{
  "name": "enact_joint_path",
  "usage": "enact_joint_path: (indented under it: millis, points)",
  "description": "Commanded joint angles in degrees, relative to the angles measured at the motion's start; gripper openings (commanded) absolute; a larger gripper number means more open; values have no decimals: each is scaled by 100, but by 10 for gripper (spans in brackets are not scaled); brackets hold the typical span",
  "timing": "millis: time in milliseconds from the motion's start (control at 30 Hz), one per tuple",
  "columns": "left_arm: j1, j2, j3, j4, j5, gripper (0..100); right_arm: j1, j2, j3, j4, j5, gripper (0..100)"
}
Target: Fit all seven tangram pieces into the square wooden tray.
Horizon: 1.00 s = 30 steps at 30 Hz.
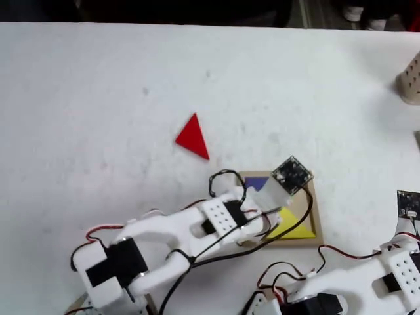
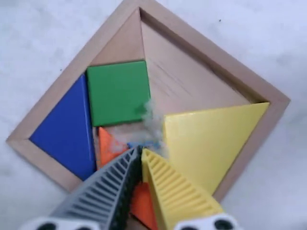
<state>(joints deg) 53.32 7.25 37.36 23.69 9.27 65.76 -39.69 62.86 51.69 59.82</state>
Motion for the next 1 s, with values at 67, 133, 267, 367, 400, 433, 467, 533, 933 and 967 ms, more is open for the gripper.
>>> enact_joint_path:
  millis: [67,133,267,367,400,433,467,533,933,967]
  points:
    - [180,-22,-273,-167,0,20,31,-75,-35,-48,53,16]
    - [180,-101,-264,-176,0,20,31,-75,-35,-48,53,16]
    - [189,-303,-237,-149,0,20,31,-75,-35,-48,53,16]
    - [189,-233,-255,-185,0,20,31,-75,-35,-48,53,16]
    - [189,-207,-264,-193,0,20,31,-75,-35,-48,53,16]
    - [198,-198,-273,-202,0,20,31,-75,-35,-48,53,16]
    - [198,-189,-273,-264,0,20,31,-75,-35,-48,53,16]
    - [198,-189,-273,-360,0,20,22,-75,-35,-48,53,16]
    - [189,251,-273,-466,0,20,40,-75,-35,-48,53,16]
    - [180,303,-325,-431,0,20,40,-75,-35,-48,53,16]
